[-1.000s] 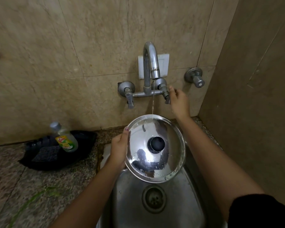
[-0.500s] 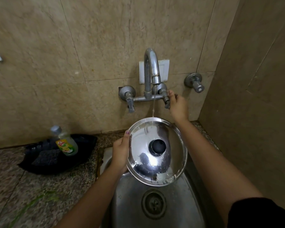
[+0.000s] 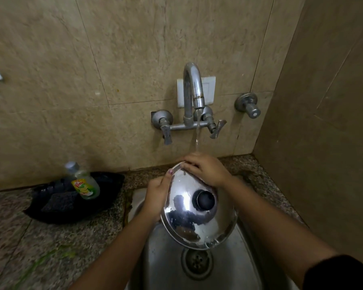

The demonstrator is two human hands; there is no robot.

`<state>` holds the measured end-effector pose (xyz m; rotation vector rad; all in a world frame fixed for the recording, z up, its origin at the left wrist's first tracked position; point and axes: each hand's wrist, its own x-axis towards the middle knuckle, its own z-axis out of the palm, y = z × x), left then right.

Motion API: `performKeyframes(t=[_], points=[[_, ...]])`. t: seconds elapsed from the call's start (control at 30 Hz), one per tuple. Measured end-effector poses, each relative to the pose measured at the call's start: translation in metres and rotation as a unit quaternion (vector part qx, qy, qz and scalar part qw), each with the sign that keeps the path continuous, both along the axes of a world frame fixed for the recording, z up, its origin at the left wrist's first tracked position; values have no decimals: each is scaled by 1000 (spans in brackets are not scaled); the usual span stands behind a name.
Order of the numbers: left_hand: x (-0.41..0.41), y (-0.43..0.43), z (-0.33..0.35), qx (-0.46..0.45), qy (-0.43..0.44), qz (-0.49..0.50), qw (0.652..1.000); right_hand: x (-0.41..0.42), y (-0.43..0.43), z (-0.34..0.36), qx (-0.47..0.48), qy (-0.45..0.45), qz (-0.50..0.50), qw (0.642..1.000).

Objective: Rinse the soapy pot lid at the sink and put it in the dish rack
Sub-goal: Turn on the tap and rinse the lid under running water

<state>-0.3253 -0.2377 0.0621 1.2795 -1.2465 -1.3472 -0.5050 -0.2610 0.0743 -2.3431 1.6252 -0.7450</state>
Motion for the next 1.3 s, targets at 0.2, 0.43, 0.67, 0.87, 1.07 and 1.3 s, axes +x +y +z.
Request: performKeyframes(t=[0.2,0.43,0.67,0.87,1.07,1.3], points=[[-2,-1,-3,-10,24,13,1000,9,-9,-6,-47,42,-14,998],[8,0,-15,46,96,74,992,-16,-12,-8,55,-197,-156,966],[12,-19,0,-24,-17,-59,998,10,-18,12,134,-93,8,987],[22,-17,-16,6,20,5,1000,-22,-16,-13,98,-203,-164,960],[17,-20,5,-37,-13,-114,993,-6,-12,-4,150,-166,-76,972],[19,-21,-8,39,-45,-90,994,-5,-9,-6,45,-72,-144,986]])
